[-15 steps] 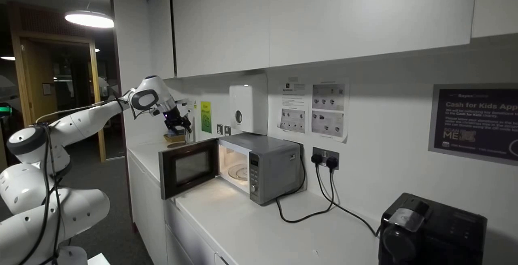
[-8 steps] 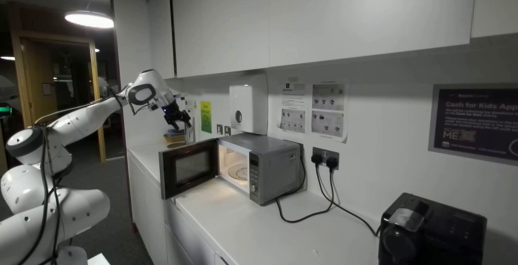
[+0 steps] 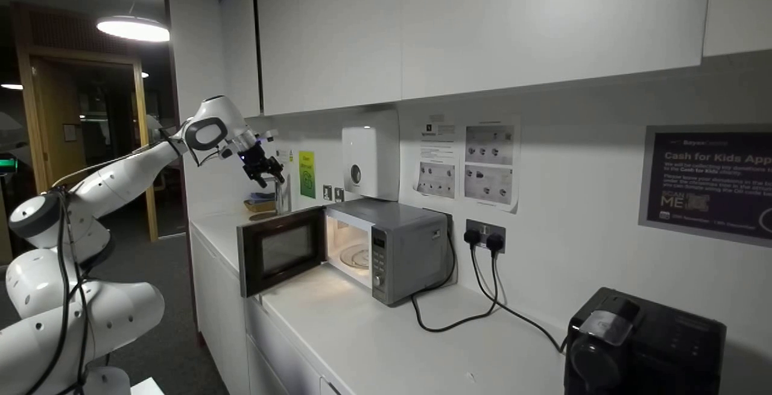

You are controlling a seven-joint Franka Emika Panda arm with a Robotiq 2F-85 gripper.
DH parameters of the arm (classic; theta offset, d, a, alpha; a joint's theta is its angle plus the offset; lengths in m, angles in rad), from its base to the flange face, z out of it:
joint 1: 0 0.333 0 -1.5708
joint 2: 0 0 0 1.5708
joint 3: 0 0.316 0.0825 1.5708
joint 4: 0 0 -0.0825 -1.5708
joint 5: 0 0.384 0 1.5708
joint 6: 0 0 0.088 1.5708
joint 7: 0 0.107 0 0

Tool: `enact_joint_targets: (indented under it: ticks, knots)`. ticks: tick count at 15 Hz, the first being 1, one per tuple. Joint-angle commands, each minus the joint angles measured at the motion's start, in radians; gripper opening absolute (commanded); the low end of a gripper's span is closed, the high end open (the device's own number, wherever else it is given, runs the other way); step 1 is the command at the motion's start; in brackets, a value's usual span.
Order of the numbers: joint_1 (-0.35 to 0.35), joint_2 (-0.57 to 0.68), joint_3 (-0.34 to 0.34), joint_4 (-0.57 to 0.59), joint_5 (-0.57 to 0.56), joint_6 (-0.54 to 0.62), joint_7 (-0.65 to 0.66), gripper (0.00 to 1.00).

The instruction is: Open the microwave door

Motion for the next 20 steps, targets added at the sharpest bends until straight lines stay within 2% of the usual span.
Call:
enact_joint_targets:
  ticks: [1, 9, 12, 13, 20]
  knots:
    - [-0.023, -0.042, -0.055, -0.021, 0.036, -0.045, 0.0, 1.0]
    - [-0.004, -0.054, -0.092, -0.049, 0.065, -0.071, 0.0, 1.0]
    - [-0.002, -0.05, -0.089, -0.05, 0.078, -0.067, 0.0, 1.0]
    - [0.001, -0.029, -0.061, -0.025, 0.04, -0.039, 0.0, 1.0]
    - [0.001, -0.029, -0.061, -0.026, 0.045, -0.039, 0.0, 1.0]
